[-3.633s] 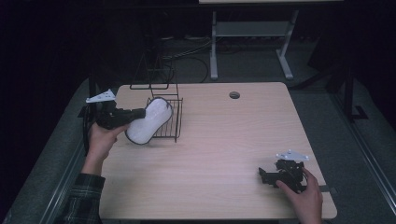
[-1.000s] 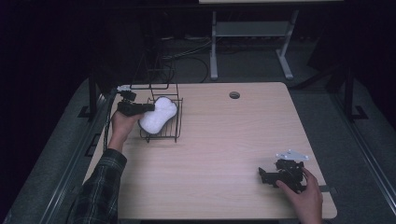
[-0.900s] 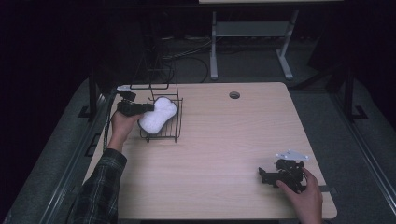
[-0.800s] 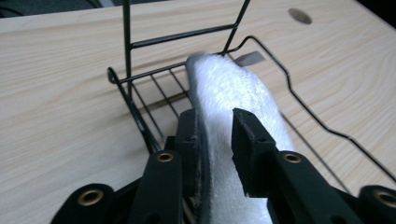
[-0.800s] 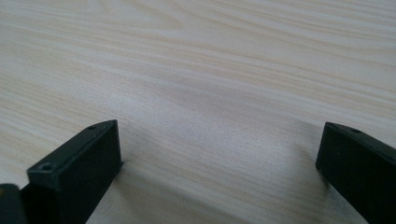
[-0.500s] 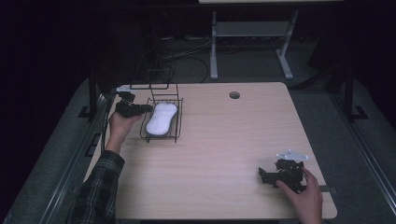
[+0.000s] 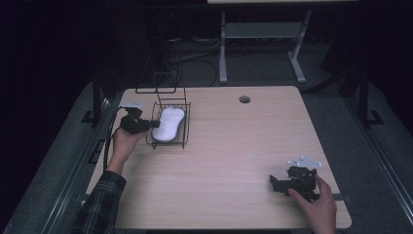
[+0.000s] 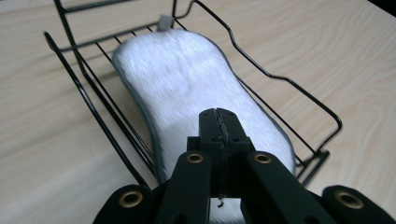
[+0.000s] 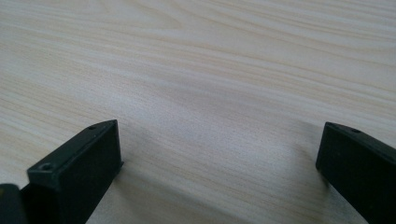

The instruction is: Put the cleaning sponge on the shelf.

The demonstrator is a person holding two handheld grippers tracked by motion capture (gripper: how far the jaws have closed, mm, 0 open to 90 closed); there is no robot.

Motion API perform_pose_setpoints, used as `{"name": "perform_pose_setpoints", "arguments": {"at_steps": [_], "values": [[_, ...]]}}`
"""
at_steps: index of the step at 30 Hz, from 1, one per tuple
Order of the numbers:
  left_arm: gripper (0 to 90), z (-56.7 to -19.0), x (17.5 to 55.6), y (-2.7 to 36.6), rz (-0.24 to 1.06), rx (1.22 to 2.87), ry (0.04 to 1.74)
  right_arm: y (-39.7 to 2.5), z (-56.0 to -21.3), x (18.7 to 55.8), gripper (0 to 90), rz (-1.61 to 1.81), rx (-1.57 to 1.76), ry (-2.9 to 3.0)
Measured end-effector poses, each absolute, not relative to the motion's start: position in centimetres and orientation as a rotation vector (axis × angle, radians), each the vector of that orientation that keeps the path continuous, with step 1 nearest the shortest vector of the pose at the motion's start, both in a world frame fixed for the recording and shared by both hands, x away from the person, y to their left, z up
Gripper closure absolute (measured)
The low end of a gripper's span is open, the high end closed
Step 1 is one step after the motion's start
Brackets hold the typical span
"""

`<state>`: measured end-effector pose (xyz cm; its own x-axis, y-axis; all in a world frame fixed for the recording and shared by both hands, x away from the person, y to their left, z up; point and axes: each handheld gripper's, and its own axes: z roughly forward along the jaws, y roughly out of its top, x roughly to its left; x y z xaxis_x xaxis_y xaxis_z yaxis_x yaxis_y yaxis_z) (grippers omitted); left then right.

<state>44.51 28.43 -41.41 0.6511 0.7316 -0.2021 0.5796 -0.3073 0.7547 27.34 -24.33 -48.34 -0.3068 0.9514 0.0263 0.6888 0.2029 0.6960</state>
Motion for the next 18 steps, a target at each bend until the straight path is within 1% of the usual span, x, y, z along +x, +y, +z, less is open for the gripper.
{"name": "perform_pose_setpoints", "arguments": {"at_steps": [6,18], "values": [[89.9,-42.6,43.4,28.1,0.207,2.036,1.007,-24.3,-48.3,27.3,0.0,0.864,1.526,2.074],[89.9,-42.5,43.0,27.3,0.197,2.049,0.986,-24.3,-48.3,27.3,0.0,0.864,1.527,2.073]]}}
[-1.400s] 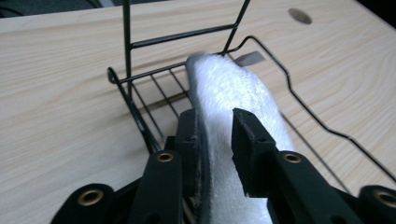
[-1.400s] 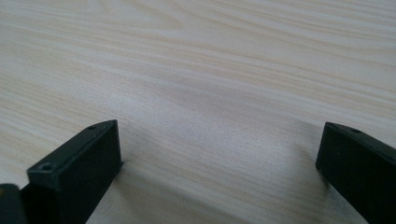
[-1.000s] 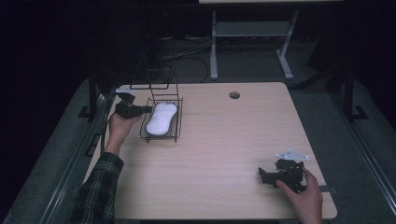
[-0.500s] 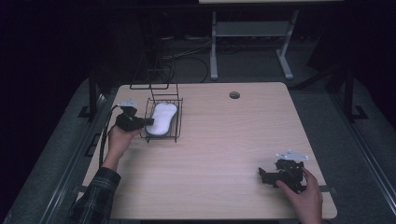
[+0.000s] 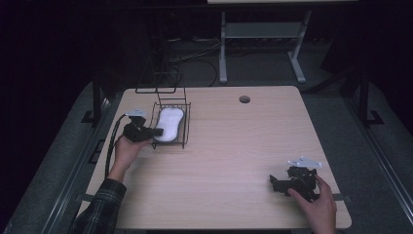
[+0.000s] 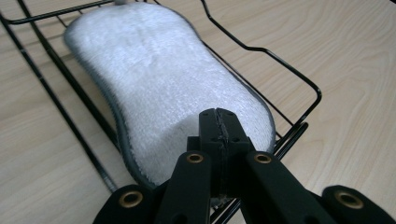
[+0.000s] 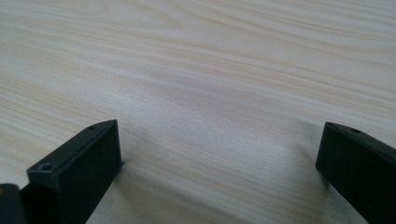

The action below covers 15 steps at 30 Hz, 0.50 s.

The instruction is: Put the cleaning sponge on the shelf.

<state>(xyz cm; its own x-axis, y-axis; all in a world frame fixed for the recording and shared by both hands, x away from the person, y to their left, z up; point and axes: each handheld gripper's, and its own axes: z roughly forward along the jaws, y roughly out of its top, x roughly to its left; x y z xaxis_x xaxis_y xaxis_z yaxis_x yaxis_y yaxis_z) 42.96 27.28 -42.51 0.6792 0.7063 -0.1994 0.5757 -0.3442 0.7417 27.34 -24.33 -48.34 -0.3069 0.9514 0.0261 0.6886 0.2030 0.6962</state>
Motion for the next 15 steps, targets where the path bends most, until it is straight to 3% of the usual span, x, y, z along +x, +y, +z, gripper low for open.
{"name": "perform_pose_setpoints", "arguments": {"at_steps": [15], "values": [[89.8,-41.83,42.65,26.57,0.200,2.052,0.955,-24.33,-48.34,27.34,0.0,0.864,1.527,2.074]]}}
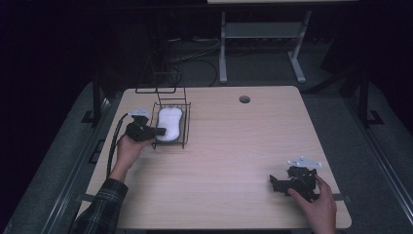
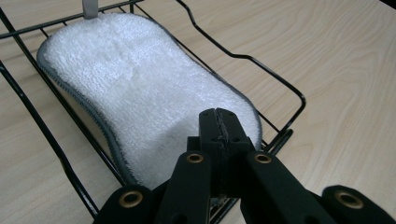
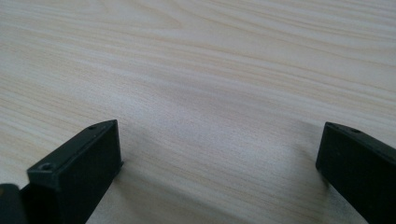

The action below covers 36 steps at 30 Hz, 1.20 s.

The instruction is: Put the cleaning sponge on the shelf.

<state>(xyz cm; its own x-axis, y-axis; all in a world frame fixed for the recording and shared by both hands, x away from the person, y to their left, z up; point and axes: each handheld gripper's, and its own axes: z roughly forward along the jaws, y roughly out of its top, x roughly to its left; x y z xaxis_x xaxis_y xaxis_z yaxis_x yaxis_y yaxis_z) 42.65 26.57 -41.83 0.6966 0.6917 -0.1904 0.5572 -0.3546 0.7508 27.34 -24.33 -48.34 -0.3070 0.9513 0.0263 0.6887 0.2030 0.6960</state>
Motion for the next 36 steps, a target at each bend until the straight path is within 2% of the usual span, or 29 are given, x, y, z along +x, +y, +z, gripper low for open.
{"name": "perform_pose_setpoints", "arguments": {"at_steps": [6,13,18,22,30,36], "values": [[89.5,-41.1,41.6,26.8,0.212,2.054,0.942,-24.3,-48.3,27.3,0.0,0.864,1.527,2.073],[72.9,-40.7,40.4,27.1,0.225,2.062,0.940,-24.3,-48.3,27.3,0.0,0.864,1.529,2.074],[55.0,-40.4,39.2,27.0,0.258,2.089,0.935,-24.3,-48.3,27.3,0.0,0.864,1.527,2.073],[45.0,-40.2,38.1,27.1,0.266,2.092,0.928,-24.3,-48.3,27.3,0.0,0.864,1.527,2.073],[30.5,-40.0,35.7,27.0,0.294,2.107,0.887,-24.3,-48.3,27.3,0.0,0.864,1.527,2.073],[23.3,-40.2,34.1,26.8,0.315,2.129,0.867,-24.3,-48.3,27.3,0.0,0.864,1.526,2.074]]}}
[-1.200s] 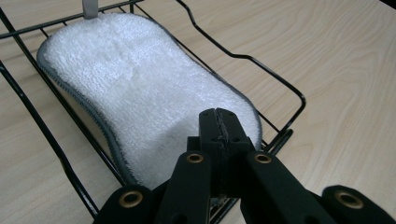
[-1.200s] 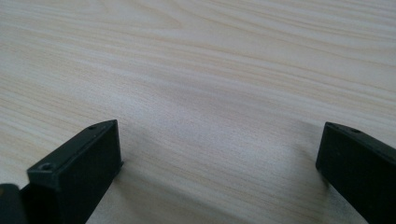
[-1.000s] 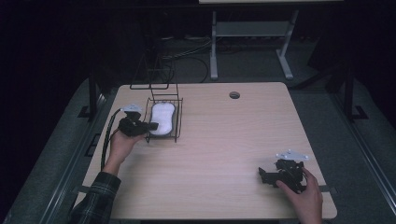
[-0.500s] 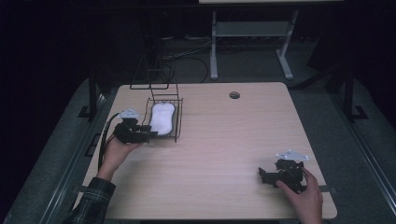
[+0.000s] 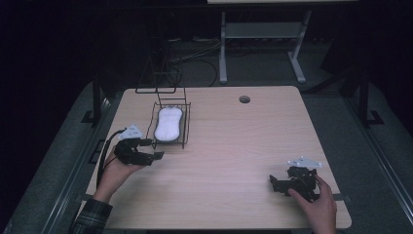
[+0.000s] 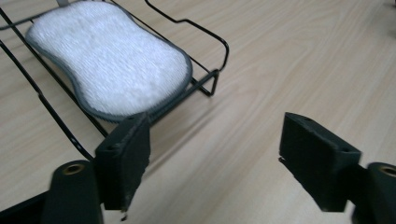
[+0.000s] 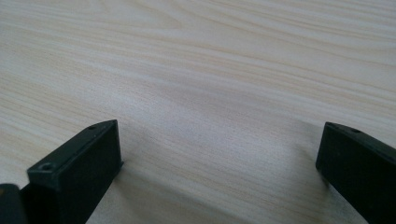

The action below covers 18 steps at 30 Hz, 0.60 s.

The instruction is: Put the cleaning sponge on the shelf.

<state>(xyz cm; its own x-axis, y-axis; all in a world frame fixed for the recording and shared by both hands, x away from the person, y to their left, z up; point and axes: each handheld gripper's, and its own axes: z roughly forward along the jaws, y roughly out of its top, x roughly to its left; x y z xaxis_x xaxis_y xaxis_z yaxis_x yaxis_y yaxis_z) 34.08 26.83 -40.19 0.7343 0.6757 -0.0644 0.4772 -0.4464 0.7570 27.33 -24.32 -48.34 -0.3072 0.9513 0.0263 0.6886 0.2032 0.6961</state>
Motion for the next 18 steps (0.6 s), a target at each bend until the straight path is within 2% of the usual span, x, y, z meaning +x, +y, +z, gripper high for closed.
{"name": "perform_pose_setpoints", "arguments": {"at_steps": [8,18], "values": [[15.0,-41.3,32.4,26.7,0.314,2.175,0.867,-24.3,-48.3,27.3,0.0,0.865,1.526,2.074],[12.9,-42.8,30.7,26.5,0.335,2.236,0.840,-24.3,-48.3,27.3,0.0,0.865,1.524,2.076]]}}
